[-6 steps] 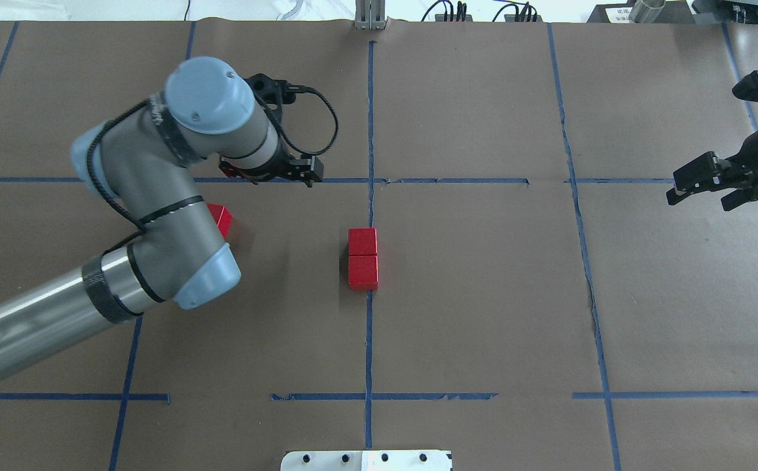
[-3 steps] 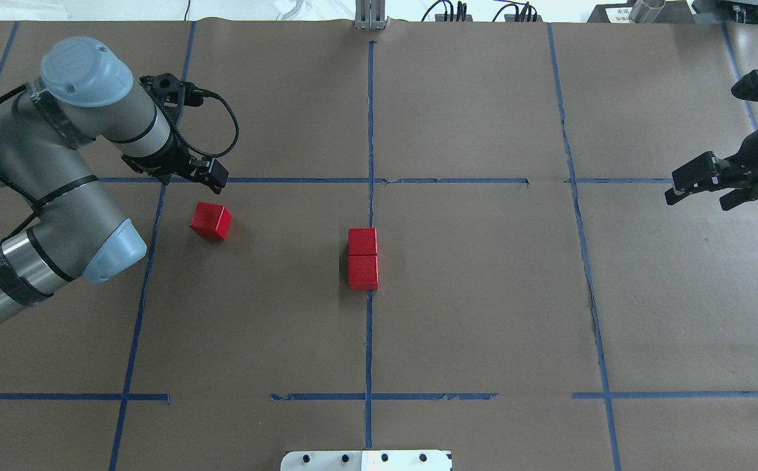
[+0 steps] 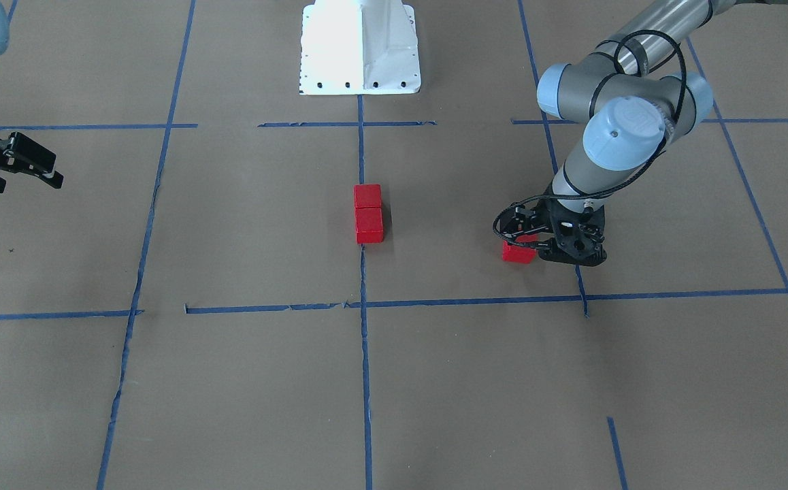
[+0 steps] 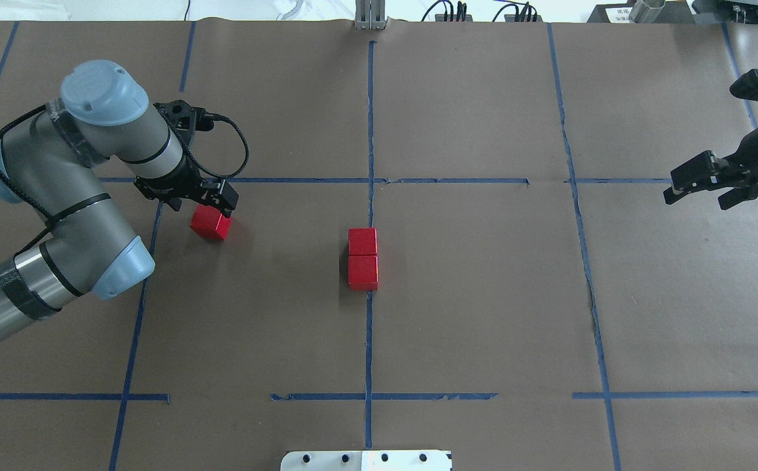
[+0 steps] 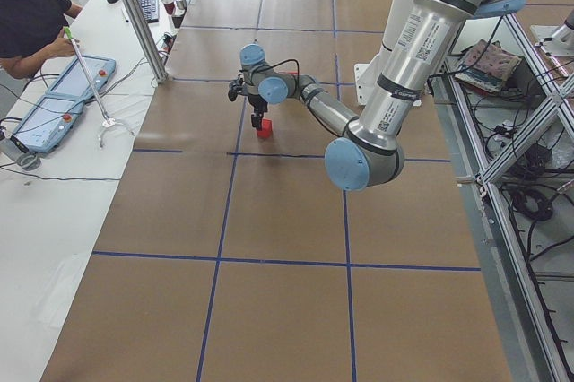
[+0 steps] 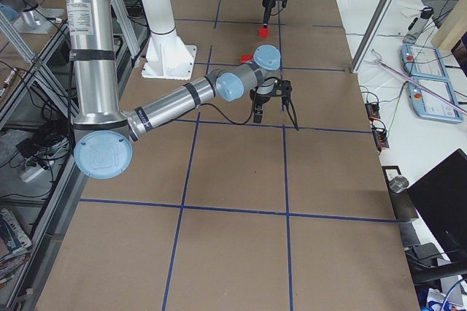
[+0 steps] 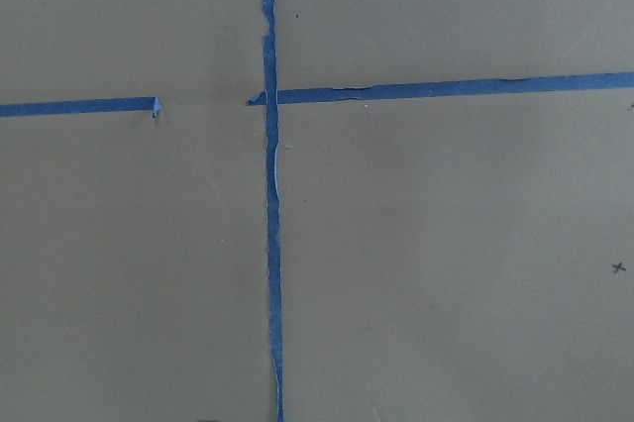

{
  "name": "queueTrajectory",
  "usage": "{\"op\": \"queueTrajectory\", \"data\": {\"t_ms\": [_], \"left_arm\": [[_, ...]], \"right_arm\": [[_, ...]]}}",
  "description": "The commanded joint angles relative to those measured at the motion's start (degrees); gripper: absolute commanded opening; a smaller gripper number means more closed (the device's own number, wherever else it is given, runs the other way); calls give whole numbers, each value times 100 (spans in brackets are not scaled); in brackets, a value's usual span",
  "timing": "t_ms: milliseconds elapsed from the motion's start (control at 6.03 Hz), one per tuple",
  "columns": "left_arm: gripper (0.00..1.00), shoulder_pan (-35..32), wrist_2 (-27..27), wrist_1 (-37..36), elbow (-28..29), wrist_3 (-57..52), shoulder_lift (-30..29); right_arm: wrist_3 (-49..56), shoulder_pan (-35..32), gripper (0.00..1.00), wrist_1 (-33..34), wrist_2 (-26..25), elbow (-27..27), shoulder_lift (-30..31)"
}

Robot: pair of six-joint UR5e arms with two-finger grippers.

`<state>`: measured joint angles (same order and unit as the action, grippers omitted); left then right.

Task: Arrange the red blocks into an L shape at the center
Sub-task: 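Close the left gripper on the last red cube and lift it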

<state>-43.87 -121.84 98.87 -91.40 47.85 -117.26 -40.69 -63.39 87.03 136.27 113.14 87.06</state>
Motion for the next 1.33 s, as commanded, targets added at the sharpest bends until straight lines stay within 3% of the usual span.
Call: {"op": "queueTrajectory", "data": {"t_ms": [0,332,663,829,1161], "left_arm": [[100,46,2,0,174,-4,-43],[96,98,28,192,385,-13,-61],[5,98,29,326,422,13,-87],[0,-58,46,247,343,40,-148],[0,-271,64,-505,-585,2127,-271]], "right_arm": [[0,-7,100,7,4,7,4],[0,-15,100,33,4,68,4],[0,-7,100,50,4,86,4],[0,-7,100,51,4,86,4],[-18,-15,100,42,-4,103,4]]}}
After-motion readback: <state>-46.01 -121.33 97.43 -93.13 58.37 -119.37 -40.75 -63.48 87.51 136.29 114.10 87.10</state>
